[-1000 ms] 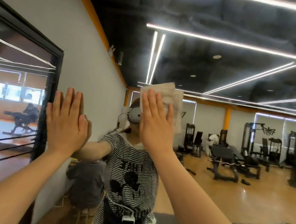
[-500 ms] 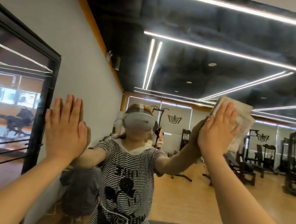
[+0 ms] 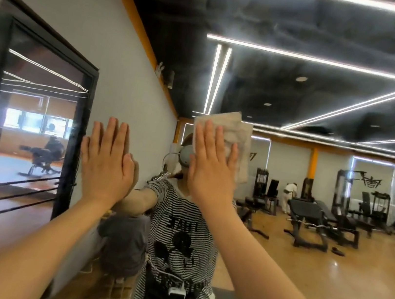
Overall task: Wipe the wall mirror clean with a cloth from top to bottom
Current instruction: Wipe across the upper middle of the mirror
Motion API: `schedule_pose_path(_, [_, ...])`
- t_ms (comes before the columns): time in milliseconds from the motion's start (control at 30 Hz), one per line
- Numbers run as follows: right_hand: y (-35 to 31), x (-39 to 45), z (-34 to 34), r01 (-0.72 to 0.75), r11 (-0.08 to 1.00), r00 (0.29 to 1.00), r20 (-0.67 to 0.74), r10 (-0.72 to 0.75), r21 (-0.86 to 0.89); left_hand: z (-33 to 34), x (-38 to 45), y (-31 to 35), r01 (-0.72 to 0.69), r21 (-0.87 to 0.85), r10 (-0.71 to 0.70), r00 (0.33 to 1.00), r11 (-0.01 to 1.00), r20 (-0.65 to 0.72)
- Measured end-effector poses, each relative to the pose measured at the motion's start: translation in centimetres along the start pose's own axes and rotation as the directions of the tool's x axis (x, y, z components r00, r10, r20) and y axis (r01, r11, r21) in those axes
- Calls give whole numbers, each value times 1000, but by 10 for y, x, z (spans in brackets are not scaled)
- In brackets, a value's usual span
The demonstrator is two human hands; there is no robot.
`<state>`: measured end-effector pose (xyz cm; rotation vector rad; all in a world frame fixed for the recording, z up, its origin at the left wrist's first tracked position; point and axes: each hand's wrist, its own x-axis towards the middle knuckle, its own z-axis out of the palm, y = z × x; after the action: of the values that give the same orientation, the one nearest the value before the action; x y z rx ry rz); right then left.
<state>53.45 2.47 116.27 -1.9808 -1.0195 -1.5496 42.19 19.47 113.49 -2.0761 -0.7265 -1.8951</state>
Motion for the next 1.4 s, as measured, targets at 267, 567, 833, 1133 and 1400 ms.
schedule_pose_path(267, [16,-5,8,107,994,981,-158,-111,-37,1,-1,0,-4,-43,3,1000,999,-24])
schedule_pose_path(567, [19,-8,11,143,990,974,-180,-139,11,3,-3,-1,37,-34,-36,999,999,8])
schedule_pose_path(833, [16,-8,29,110,994,983,-149,-104,29,7,-4,-1,29,2,-29,999,1000,-25])
schedule_pose_path(1133, [17,-9,14,138,990,968,-210,-137,-7,3,-3,-1,16,16,-16,999,1000,-34])
schedule_pose_path(1400, [8,-6,8,86,994,972,-215,-97,-61,-6,-1,0,-4,-59,6,1000,998,27])
